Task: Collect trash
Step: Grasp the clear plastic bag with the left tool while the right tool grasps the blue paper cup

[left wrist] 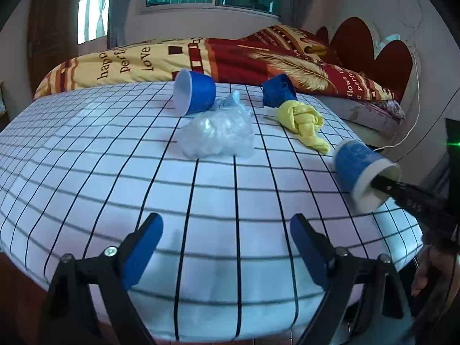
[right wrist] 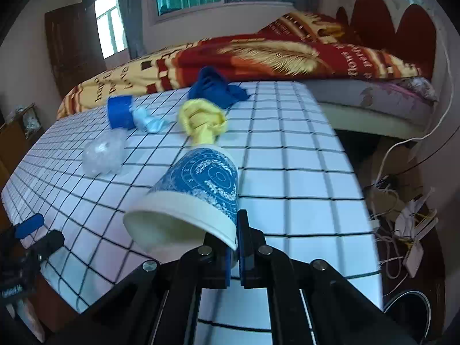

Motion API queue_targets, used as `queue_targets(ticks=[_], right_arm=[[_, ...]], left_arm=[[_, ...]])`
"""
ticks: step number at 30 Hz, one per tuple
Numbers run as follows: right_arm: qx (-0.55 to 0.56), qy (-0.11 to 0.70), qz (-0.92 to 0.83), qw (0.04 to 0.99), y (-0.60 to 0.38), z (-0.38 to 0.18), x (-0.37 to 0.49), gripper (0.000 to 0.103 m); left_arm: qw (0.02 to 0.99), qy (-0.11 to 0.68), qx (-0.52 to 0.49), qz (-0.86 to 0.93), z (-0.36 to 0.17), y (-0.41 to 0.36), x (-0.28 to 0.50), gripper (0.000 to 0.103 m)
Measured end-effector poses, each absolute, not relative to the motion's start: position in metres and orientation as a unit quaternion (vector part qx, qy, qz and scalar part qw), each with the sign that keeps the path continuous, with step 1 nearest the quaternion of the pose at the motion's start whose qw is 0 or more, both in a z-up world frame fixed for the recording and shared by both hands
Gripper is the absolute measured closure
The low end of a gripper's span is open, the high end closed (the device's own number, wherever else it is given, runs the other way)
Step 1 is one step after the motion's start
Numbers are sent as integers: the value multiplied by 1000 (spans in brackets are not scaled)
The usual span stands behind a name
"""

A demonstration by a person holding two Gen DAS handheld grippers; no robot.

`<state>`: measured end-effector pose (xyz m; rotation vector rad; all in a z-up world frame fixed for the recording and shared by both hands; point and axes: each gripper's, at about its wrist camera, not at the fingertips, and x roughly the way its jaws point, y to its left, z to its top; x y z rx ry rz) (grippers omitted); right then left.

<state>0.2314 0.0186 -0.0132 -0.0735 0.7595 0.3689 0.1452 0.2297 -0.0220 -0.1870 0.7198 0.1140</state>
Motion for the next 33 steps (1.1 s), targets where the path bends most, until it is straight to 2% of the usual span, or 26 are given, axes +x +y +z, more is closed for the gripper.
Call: queue_targets(ticks=[19, 22, 23, 24, 25, 26, 28, 33], right_arm=[[-36, 357, 165, 919, 21, 1, 312, 99], [-36, 359, 166, 918, 20, 0, 315, 99], [-36, 359, 166, 918, 20, 0, 315, 99], [-35, 360, 165, 917, 19, 0, 316, 99], [-34, 361, 165, 917, 18, -1, 315, 99], [-32, 362, 165, 917, 17, -1, 316, 99], [-32, 360, 164, 918, 14, 0, 314, 99], [-26, 356, 162, 920, 5, 4, 308, 99]], left_arm=[[917, 383, -96, 64, -25, 259, 258, 15], [910, 400, -92, 50, -27, 258, 267, 32], [906, 409, -97, 42, -29, 259, 271, 50], [904, 414, -101, 35, -30, 260, 275, 59], [904, 414, -101, 31, -31, 260, 278, 62], [904, 414, -103, 29, -31, 261, 278, 70], [905, 407, -119, 16, -29, 262, 274, 78], [918, 381, -109, 17, -19, 253, 250, 80]])
